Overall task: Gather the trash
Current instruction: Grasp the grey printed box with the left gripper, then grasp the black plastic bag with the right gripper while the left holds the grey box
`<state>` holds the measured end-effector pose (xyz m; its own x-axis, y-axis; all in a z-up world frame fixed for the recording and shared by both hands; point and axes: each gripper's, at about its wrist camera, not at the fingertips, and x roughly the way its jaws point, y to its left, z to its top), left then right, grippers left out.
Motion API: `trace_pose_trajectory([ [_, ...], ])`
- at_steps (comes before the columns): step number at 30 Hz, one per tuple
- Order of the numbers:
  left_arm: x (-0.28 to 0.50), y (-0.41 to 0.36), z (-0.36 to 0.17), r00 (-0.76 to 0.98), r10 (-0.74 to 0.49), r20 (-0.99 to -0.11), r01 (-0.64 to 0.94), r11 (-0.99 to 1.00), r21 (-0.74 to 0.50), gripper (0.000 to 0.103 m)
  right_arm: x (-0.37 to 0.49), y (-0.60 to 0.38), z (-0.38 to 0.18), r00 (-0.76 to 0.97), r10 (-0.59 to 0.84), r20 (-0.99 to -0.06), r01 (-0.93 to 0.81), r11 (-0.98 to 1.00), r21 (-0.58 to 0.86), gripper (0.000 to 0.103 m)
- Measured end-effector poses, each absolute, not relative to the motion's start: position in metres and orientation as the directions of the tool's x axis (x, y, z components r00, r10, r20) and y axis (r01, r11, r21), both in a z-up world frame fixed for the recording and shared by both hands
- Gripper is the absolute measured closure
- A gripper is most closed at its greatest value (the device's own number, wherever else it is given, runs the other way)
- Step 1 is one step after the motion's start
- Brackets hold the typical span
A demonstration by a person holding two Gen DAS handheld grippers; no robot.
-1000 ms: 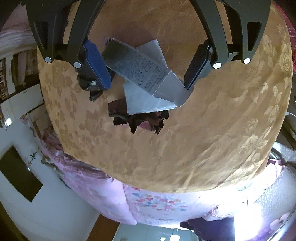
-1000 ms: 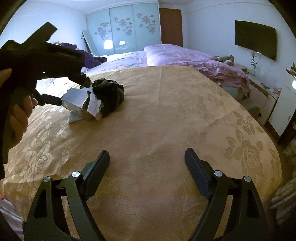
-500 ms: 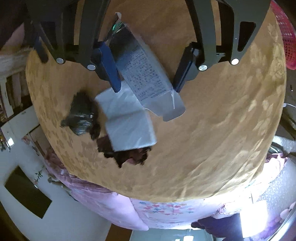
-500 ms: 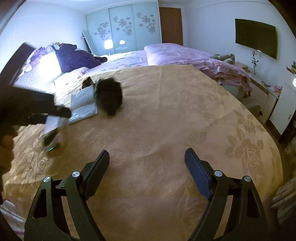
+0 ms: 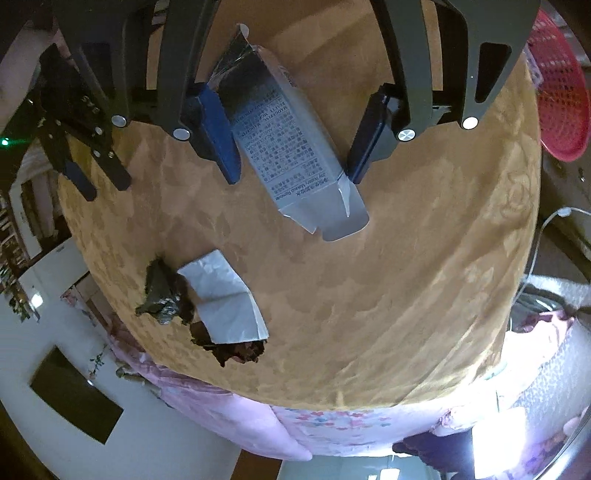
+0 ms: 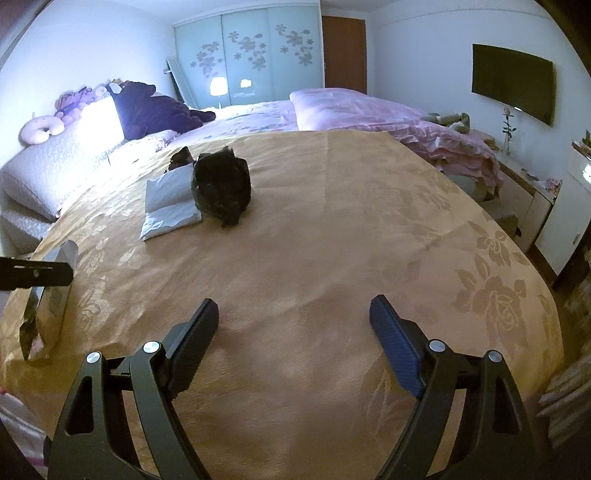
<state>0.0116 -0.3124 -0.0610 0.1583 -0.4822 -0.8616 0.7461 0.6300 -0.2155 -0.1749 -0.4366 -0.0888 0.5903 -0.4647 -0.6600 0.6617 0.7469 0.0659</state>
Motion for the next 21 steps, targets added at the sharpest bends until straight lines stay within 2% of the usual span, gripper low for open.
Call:
trace_pose_trajectory([
  [2, 0.007, -0.309, -0.062, 0.159, -0.497, -0.853, 0.745, 0.627, -0.226, 0.038, -0.175, -0.436, -0.089, 0.59, -0.465, -0.66, 0.661, 0.747, 0.065, 0.021],
  [4, -0.003, -0.308, -0.063, 0.194, -0.496, -0.847, 0.748, 0.633, -0.2, 0.037, -0.175, -0.436, -0.089, 0.591, -0.464, -0.66, 0.661, 0.747, 0.066, 0.021],
  [12, -0.033, -0.301, -0.067, 0.306, -0.48, -0.822, 0.765, 0.638, -0.088, 0.038, -0.175, -0.436, -0.089, 0.59, -0.465, -0.66, 0.662, 0.747, 0.066, 0.021],
  [17, -0.037, -0.293, -0.066, 0.344, -0.468, -0.814, 0.766, 0.642, -0.045, 0.069, -0.175, -0.436, -0.089, 0.589, -0.465, -0.661, 0.662, 0.747, 0.064, 0.021],
  [21, -0.033, -0.284, -0.066, 0.332, -0.483, -0.81, 0.771, 0.634, -0.062, 0.07, -0.175, -0.435, -0.089, 0.593, -0.458, -0.662, 0.656, 0.752, 0.068, 0.021],
])
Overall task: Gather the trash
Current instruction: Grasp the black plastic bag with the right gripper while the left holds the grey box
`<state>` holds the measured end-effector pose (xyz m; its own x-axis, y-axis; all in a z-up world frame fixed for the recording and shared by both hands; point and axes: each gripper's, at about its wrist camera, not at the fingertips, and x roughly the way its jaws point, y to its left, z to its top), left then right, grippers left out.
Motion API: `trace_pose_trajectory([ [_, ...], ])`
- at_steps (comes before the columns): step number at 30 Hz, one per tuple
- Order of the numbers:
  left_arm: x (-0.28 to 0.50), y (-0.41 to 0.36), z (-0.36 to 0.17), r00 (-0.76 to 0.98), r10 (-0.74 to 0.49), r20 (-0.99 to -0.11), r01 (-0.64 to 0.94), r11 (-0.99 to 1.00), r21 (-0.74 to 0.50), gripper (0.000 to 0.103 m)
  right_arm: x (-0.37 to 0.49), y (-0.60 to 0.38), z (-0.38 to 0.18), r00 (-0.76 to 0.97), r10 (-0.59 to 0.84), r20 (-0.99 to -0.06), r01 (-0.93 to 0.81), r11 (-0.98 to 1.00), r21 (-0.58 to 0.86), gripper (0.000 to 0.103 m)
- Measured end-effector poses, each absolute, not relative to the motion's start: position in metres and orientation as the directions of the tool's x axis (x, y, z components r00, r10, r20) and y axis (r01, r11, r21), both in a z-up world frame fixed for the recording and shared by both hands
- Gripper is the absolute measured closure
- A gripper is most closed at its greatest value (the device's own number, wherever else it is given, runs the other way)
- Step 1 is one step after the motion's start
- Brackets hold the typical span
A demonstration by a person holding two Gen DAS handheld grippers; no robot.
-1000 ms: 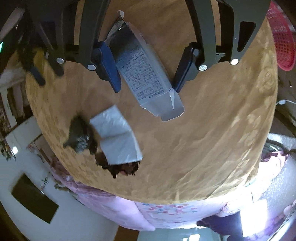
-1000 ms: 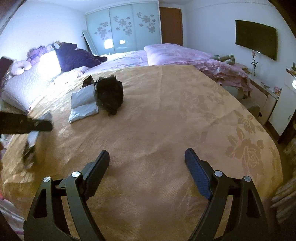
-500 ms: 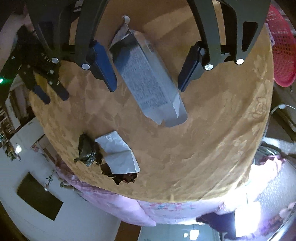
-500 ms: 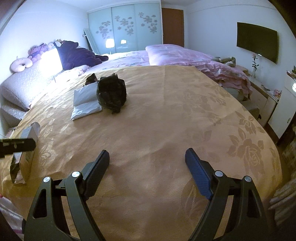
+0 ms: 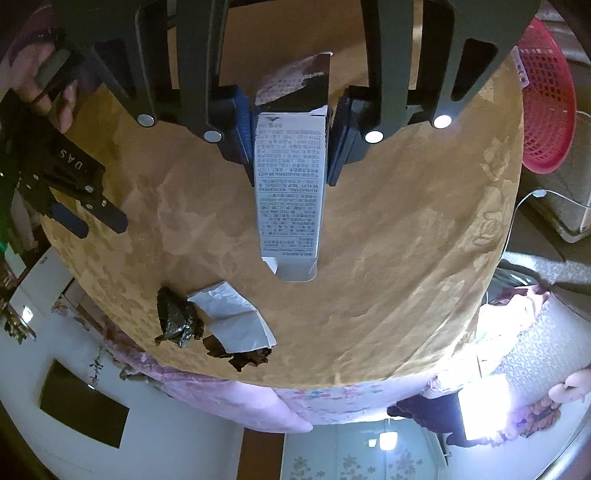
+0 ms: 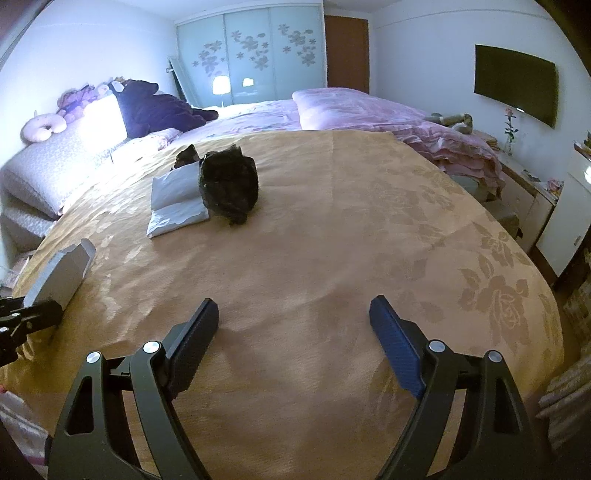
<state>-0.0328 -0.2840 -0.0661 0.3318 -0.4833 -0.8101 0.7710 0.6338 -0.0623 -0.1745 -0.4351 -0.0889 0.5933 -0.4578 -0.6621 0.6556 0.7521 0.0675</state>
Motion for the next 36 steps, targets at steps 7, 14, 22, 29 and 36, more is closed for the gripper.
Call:
trace_pose_trajectory([
  [7, -0.028, -0.267, -0.063, 0.36, -0.477, -0.802, 0.764, 0.644, -0.04, 0.07, -0.166, -0.437, -0.084, 0.639, -0.373, -0.673, 0.608, 0.78, 0.144, 0.024],
  [14, -0.017, -0.246, -0.059, 0.394, -0.465, -0.793, 0.746, 0.666, -0.02, 0.07, -0.145, -0.447, -0.069, 0.682, -0.3, -0.667, 0.569, 0.79, 0.227, 0.028],
  [22, -0.007, -0.23, -0.058, 0.401, -0.467, -0.788, 0.723, 0.689, -0.04, 0.07, -0.102, -0.459, -0.044, 0.704, -0.308, -0.64, 0.543, 0.814, 0.206, 0.027],
  [29, -0.004, -0.227, -0.055, 0.417, -0.472, -0.777, 0.717, 0.696, -0.039, 0.07, -0.068, -0.475, -0.047, 0.675, -0.316, -0.666, 0.56, 0.808, 0.184, 0.027],
  [36, 0.001, -0.225, -0.056, 0.419, -0.466, -0.779, 0.708, 0.705, -0.042, 0.07, -0.048, -0.487, -0.062, 0.633, -0.289, -0.718, 0.569, 0.803, 0.179, 0.051],
])
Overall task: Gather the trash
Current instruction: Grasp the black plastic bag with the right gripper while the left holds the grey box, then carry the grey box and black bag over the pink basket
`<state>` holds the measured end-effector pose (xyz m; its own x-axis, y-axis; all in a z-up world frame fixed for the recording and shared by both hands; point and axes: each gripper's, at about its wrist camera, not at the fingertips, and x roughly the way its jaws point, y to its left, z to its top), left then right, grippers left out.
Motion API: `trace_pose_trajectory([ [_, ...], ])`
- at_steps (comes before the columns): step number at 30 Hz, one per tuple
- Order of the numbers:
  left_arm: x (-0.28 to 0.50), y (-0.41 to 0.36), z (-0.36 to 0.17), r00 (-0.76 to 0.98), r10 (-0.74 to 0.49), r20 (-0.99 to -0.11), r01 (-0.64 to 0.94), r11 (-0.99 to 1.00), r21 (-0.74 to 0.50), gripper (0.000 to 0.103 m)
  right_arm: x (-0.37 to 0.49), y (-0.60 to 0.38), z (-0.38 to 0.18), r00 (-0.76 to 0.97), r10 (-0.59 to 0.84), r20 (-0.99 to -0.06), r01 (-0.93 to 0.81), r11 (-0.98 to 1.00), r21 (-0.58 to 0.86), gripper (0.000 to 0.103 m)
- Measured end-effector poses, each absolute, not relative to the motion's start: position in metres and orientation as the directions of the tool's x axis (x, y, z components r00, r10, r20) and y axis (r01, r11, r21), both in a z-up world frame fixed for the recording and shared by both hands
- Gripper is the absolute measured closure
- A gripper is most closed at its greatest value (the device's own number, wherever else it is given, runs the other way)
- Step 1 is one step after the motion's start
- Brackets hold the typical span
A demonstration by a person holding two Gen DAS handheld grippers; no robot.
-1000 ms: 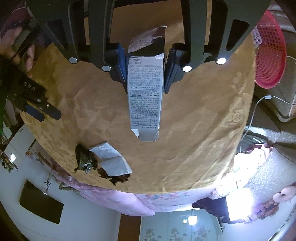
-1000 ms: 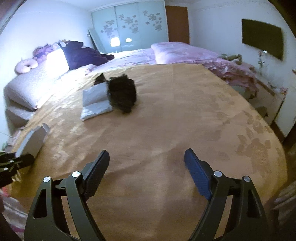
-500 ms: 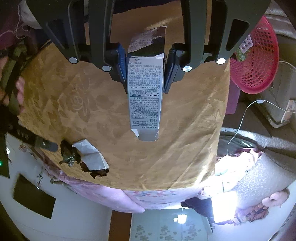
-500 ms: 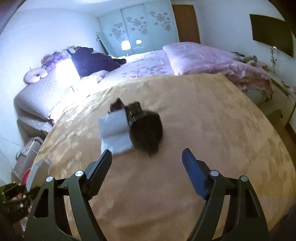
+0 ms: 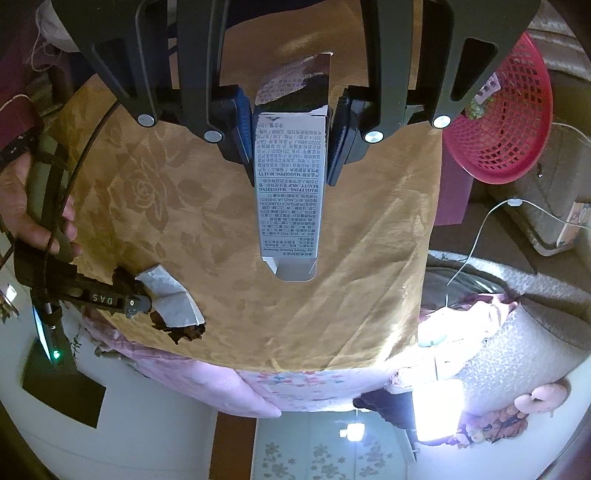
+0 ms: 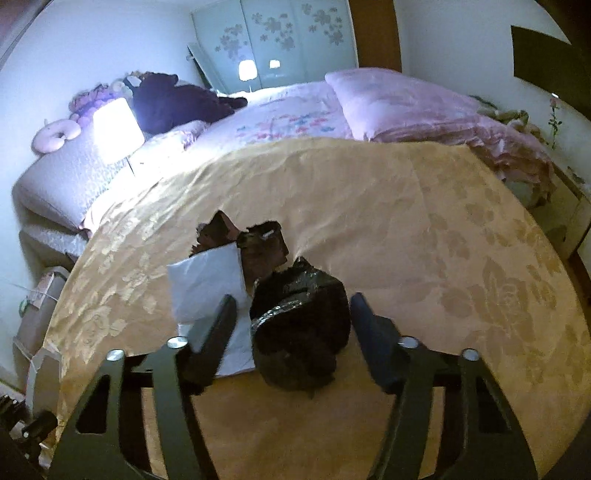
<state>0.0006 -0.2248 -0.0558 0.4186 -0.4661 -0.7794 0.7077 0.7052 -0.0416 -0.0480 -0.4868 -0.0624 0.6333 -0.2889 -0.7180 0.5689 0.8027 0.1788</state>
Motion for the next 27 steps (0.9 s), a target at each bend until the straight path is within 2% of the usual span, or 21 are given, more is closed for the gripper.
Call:
trace_pose_trajectory([
  [3, 0.0, -0.225, -0.056, 0.418, -0.467, -0.779, 0.708, 0.705, -0.042, 0.07, -0.048, -0.488, -0.066, 0.625, -0.279, -0.729, 0.569, 0.802, 0.181, 0.061],
  [8, 0.0, -0.225, -0.056, 0.419, -0.466, -0.779, 0.708, 0.705, -0.041, 0.07, -0.055, -0.483, -0.065, 0.634, -0.278, -0.722, 0.557, 0.812, 0.177, 0.066],
  [19, -0.001, -0.225, -0.054, 0.425, -0.462, -0.778, 0.704, 0.71, -0.038, 0.07, -0.102, -0.448, -0.058, 0.671, -0.269, -0.691, 0.535, 0.821, 0.2, 0.066],
  [27, -0.002, -0.223, -0.055, 0.424, -0.457, -0.782, 0.702, 0.711, -0.035, 0.07, -0.128, -0.393, -0.053, 0.713, -0.206, -0.67, 0.441, 0.875, 0.201, 0.066],
])
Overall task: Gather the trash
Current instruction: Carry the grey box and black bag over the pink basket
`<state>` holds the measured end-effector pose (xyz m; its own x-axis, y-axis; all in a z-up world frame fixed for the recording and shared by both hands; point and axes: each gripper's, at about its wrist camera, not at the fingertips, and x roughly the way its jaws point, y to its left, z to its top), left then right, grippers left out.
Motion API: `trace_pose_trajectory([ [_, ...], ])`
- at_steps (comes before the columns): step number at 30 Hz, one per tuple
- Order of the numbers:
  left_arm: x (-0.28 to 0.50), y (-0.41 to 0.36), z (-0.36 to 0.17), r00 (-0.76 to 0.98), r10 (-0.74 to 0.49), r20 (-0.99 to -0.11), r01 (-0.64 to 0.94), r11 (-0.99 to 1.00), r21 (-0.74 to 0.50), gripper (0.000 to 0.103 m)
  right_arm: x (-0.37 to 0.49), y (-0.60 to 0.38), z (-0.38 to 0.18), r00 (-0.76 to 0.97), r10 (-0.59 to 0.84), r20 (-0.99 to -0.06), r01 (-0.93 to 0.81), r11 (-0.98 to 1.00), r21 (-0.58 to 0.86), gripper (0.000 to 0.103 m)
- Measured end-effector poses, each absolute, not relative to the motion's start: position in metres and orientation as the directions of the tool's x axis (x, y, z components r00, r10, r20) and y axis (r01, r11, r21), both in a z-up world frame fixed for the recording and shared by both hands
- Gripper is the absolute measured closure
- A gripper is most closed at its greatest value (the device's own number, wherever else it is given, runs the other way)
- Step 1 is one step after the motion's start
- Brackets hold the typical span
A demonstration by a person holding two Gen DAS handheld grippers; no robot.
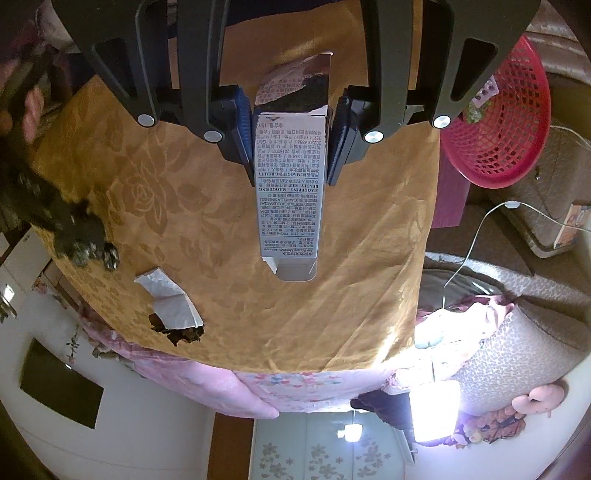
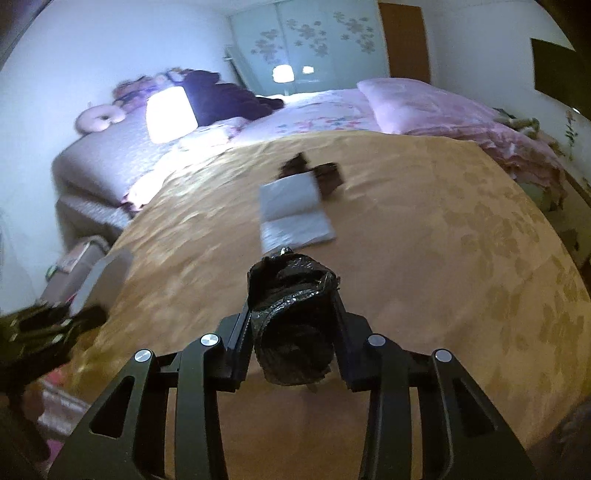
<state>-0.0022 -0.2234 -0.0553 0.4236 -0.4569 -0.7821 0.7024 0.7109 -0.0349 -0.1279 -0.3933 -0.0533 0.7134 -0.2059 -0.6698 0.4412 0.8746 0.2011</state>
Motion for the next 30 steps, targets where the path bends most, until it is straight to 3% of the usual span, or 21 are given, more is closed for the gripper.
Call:
trace_pose_trajectory([
  [14, -0.006, -0.218, -0.06, 0.423, -0.445, -0.79, 0.702, 0.712, -0.025, 0.07, -0.125, -0.353, -0.062, 0.708, -0.17, -0.686, 0.382, 0.909, 0.169, 0.065],
  [20, -0.007, -0.216, -0.06, 0.425, -0.442, -0.79, 0.701, 0.713, -0.022, 0.07, -0.122, -0.349, -0.065, 0.702, -0.166, -0.692, 0.375, 0.913, 0.162, 0.06],
  [30, -0.006, -0.208, -0.057, 0.434, -0.443, -0.785, 0.696, 0.718, -0.02, 0.07, -0.118, -0.342, -0.063, 0.708, -0.149, -0.691, 0.34, 0.929, 0.149, 0.063],
])
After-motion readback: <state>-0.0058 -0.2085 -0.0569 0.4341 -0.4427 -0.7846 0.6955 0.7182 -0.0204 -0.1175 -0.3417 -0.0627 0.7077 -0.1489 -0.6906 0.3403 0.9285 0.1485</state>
